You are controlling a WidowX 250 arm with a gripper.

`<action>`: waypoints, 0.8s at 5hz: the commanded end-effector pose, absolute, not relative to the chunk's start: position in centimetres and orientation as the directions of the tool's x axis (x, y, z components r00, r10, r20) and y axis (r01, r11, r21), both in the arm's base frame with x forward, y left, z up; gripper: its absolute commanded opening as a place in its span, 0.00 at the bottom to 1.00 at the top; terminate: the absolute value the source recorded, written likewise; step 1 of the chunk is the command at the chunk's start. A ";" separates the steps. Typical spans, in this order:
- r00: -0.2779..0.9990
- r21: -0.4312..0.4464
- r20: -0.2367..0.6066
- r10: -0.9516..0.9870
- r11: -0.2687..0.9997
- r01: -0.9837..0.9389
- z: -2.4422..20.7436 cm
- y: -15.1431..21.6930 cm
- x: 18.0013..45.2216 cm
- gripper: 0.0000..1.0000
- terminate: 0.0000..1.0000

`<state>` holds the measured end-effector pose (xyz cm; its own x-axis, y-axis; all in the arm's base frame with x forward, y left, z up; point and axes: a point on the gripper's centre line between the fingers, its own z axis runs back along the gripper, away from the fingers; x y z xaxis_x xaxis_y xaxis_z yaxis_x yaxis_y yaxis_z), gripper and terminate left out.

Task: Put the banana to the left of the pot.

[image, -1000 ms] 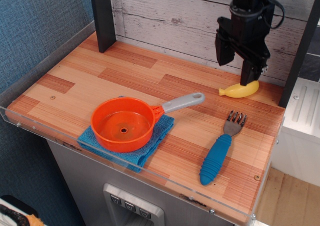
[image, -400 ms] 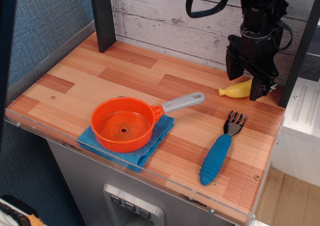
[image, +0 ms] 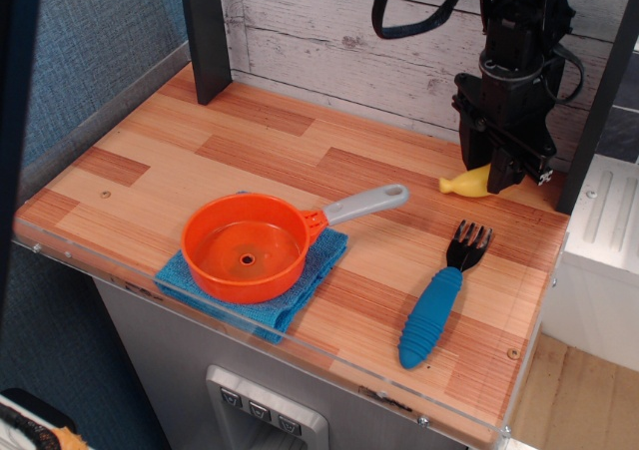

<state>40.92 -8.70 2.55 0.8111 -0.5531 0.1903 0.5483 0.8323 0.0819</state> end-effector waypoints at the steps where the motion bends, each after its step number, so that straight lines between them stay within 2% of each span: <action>1: 0.817 0.093 0.225 -0.532 0.846 0.525 3.9 -8.0 42.2 0.00 0.00; 2: 0.816 0.108 0.219 -0.534 0.845 0.524 4.2 -7.9 42.1 0.00 0.00; 3: 0.829 0.160 0.225 -0.512 0.859 0.487 6.7 -6.8 41.4 0.00 0.00; 4: 0.860 0.181 0.216 -0.463 0.884 0.430 9.4 -4.1 40.7 0.00 0.00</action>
